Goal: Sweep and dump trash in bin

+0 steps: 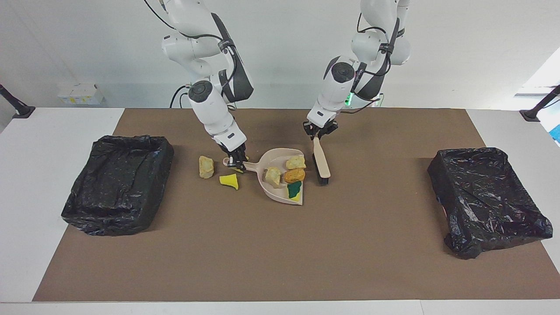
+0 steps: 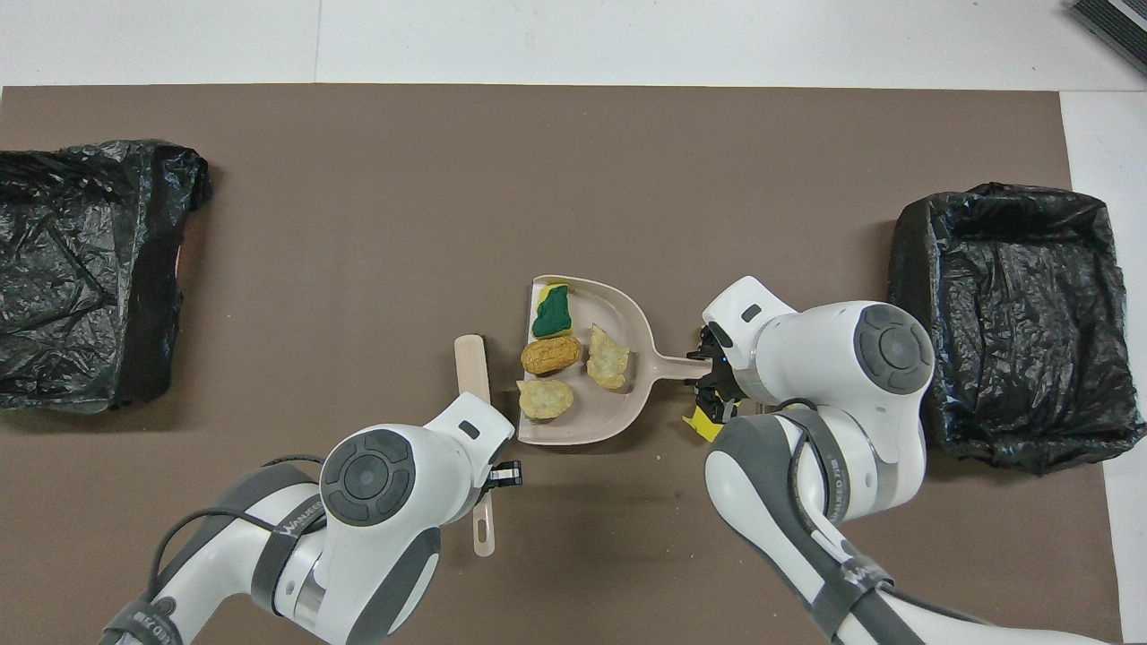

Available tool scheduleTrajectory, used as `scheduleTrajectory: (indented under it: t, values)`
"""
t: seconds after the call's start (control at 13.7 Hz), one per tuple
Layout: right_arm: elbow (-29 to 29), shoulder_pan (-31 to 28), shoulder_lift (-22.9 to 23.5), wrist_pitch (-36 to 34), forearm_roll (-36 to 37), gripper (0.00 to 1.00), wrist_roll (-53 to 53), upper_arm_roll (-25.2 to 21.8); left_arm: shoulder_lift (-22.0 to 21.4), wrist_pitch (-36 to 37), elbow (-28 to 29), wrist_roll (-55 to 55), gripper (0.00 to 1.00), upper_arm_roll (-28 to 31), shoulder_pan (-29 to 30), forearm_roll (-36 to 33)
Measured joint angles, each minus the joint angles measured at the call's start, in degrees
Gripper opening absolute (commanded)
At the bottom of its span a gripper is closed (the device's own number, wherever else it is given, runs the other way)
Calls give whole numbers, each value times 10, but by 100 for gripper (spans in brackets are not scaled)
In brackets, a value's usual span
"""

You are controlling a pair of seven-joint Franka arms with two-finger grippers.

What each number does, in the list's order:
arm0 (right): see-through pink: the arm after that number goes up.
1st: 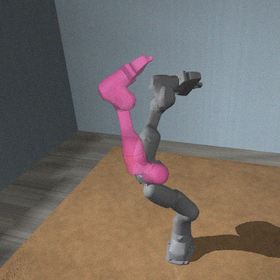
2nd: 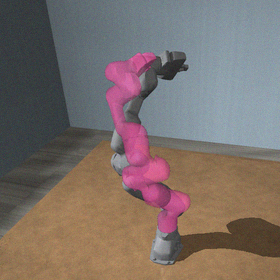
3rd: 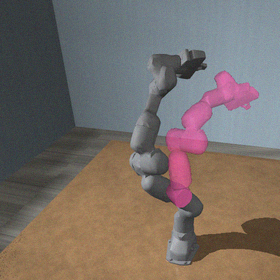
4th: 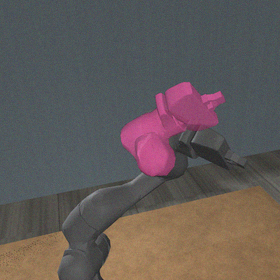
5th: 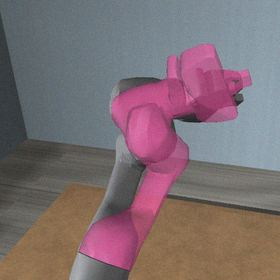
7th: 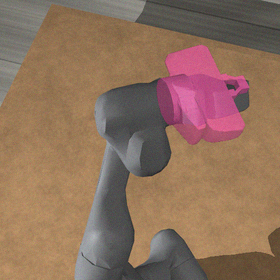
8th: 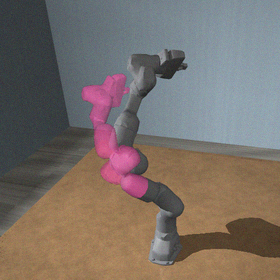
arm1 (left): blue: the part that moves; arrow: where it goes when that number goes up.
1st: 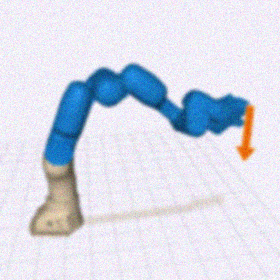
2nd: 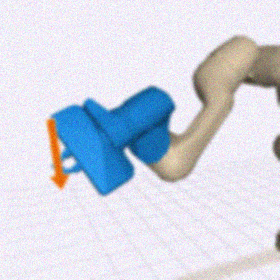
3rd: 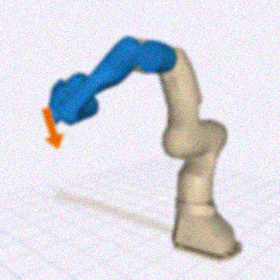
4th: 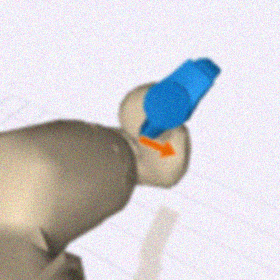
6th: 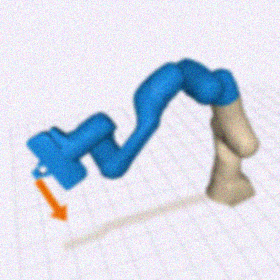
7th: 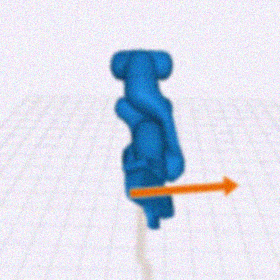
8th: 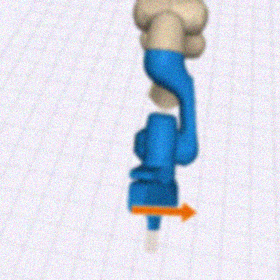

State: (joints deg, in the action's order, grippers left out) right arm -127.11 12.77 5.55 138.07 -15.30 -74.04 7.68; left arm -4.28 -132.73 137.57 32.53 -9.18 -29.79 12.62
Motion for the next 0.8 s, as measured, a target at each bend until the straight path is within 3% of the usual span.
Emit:
scheduleTrajectory:
  t: [0.22,0.44,0.8]
  values:
    - [0,2,4,0,49,49,27,0,3,-5,-3,-21,0,-3,0,0]
    - [-1,2,15,0,59,53,30,-1,7,-6,-16,-29,0,-7,0,0]
    - [0,2,20,0,64,50,30,-1,17,-5,-28,-29,0,-10,-5,0]
